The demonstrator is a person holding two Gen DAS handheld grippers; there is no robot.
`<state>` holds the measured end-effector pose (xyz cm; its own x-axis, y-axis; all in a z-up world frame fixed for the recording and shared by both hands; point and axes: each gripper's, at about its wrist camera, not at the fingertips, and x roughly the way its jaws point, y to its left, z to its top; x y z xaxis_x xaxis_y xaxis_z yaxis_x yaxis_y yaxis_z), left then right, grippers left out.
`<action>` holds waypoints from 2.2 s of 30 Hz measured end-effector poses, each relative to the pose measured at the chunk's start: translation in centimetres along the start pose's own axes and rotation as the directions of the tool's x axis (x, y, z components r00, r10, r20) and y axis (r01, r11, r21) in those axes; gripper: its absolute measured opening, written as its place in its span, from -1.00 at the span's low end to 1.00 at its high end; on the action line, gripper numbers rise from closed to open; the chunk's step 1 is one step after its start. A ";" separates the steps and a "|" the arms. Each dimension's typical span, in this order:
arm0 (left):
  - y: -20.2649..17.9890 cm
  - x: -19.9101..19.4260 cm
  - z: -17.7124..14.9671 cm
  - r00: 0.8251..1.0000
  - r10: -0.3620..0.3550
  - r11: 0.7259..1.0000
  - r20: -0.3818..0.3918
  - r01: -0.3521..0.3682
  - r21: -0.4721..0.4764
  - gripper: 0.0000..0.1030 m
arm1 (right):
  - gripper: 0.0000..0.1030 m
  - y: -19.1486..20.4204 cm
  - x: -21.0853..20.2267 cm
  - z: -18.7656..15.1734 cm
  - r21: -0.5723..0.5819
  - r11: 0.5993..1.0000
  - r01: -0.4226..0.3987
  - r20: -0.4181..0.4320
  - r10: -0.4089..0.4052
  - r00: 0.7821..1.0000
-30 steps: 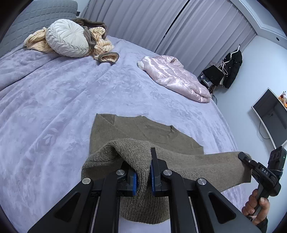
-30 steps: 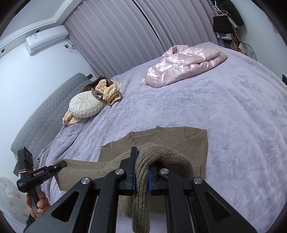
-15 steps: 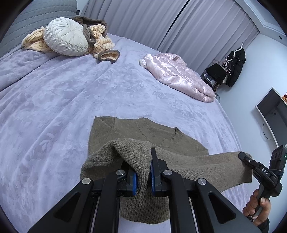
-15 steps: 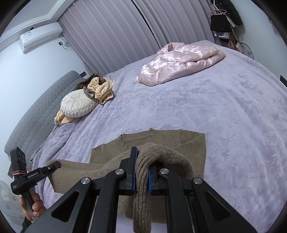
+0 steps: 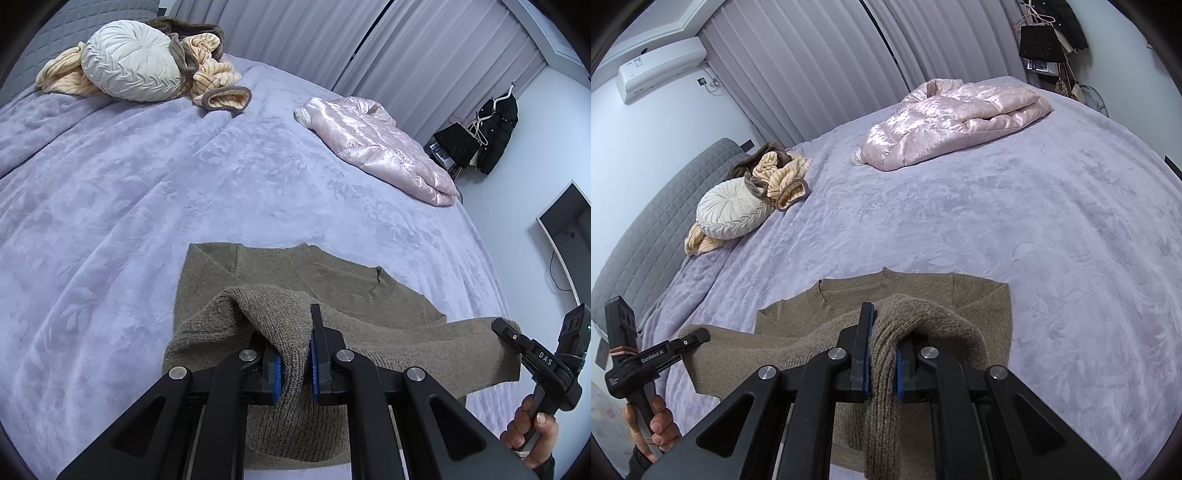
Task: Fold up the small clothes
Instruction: 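Lift the hem with both tools and fold it up toward the collar, then lay the folded hem on the collar, straighten the cuff, open both tools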
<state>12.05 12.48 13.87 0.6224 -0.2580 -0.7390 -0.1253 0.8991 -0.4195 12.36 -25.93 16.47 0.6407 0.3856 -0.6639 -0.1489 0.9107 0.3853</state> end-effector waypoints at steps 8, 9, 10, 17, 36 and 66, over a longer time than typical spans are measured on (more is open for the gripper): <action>0.6 3.9 0.5 0.998 0.029 1.000 -0.063 -0.029 0.005 -0.76 | -0.80 -1.4 2.8 -0.1 0.033 0.999 0.025 -0.028 -0.024 0.999; 0.7 4.2 0.6 0.997 0.033 0.999 -0.068 -0.033 0.000 -0.76 | -0.80 -1.7 3.2 0.0 0.040 0.999 0.021 -0.027 -0.020 0.999; 0.8 4.5 0.7 0.997 0.031 0.999 -0.071 -0.032 -0.008 -0.76 | -0.80 -1.9 3.6 -0.1 0.049 0.999 0.016 -0.028 -0.015 0.999; 0.9 6.0 1.1 0.996 0.033 0.999 -0.081 -0.035 -0.023 -0.76 | -0.80 -3.0 5.8 0.2 0.063 0.998 0.027 -0.065 -0.023 0.998; 3.8 14.0 2.2 0.976 0.080 0.992 -0.203 -0.098 -0.080 -0.76 | -0.80 -4.6 11.9 1.1 0.100 0.991 0.086 -0.132 -0.072 0.989; 7.9 7.5 -1.2 0.960 -0.194 0.963 -0.201 0.147 -0.227 0.36 | 0.53 -6.6 7.7 -0.5 0.184 0.983 0.008 -0.107 0.012 0.994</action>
<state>14.81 17.24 4.35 0.4663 -0.4935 -0.7342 -0.2043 0.7474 -0.6322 17.90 -28.89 8.51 0.5546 0.4099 -0.7242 -0.0027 0.8711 0.4910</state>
